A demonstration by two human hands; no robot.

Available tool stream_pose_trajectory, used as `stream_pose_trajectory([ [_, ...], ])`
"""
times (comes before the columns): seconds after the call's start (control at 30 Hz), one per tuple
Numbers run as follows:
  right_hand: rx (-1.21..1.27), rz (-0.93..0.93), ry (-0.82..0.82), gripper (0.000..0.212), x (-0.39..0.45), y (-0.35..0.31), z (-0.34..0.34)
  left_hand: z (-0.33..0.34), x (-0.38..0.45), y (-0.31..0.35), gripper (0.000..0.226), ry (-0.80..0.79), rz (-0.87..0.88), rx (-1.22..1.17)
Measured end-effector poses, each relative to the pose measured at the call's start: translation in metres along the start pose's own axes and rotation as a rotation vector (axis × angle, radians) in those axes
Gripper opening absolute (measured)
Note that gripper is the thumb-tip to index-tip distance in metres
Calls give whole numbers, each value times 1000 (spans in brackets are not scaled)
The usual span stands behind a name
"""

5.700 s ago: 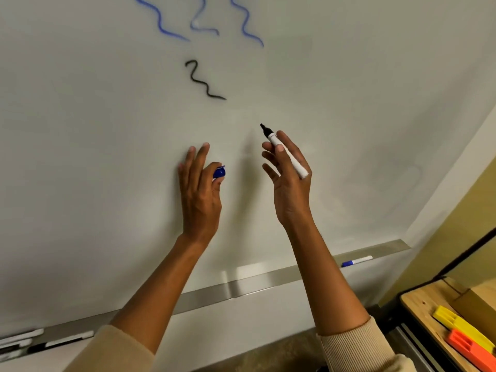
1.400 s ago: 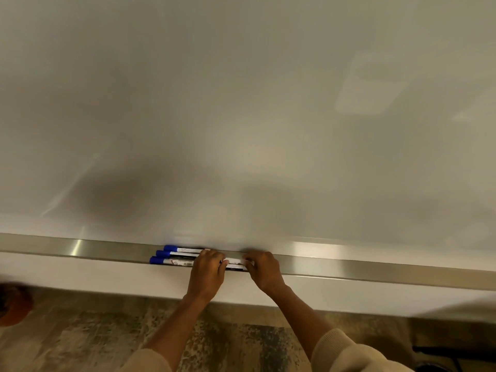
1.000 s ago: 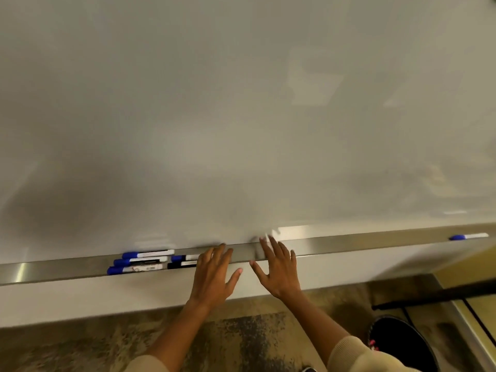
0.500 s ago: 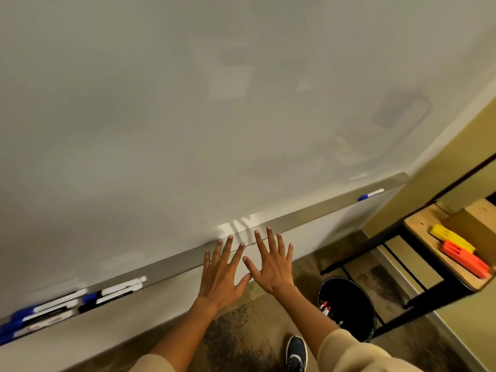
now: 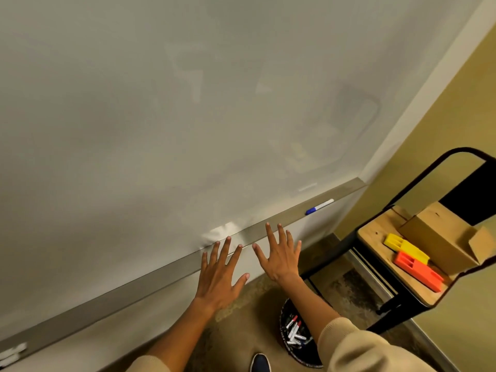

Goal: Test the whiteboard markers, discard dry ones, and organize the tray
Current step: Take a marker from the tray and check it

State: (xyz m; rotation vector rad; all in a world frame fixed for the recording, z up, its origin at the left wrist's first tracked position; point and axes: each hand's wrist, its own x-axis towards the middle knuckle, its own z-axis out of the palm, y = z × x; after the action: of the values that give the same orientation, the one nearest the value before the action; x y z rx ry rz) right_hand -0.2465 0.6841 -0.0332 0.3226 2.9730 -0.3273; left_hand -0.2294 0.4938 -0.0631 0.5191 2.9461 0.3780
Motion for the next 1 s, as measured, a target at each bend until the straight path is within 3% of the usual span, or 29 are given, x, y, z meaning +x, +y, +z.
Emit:
stream_pose_trajectory([
  [0.13,3,95,-32,82,47,51,-20,6,38,38,81,-1,-8,-13],
  [0.4,-31,195,-65,74,123,116,-40,12,74,80,81,11,-26,-93],
  [0.8,89,354,-136,50,178,135,-40,13,91,95,78,-27,-64,-167],
  [1.0,157,383,-67,40,194,137,-31,16,97,98,77,-58,-71,-223],
])
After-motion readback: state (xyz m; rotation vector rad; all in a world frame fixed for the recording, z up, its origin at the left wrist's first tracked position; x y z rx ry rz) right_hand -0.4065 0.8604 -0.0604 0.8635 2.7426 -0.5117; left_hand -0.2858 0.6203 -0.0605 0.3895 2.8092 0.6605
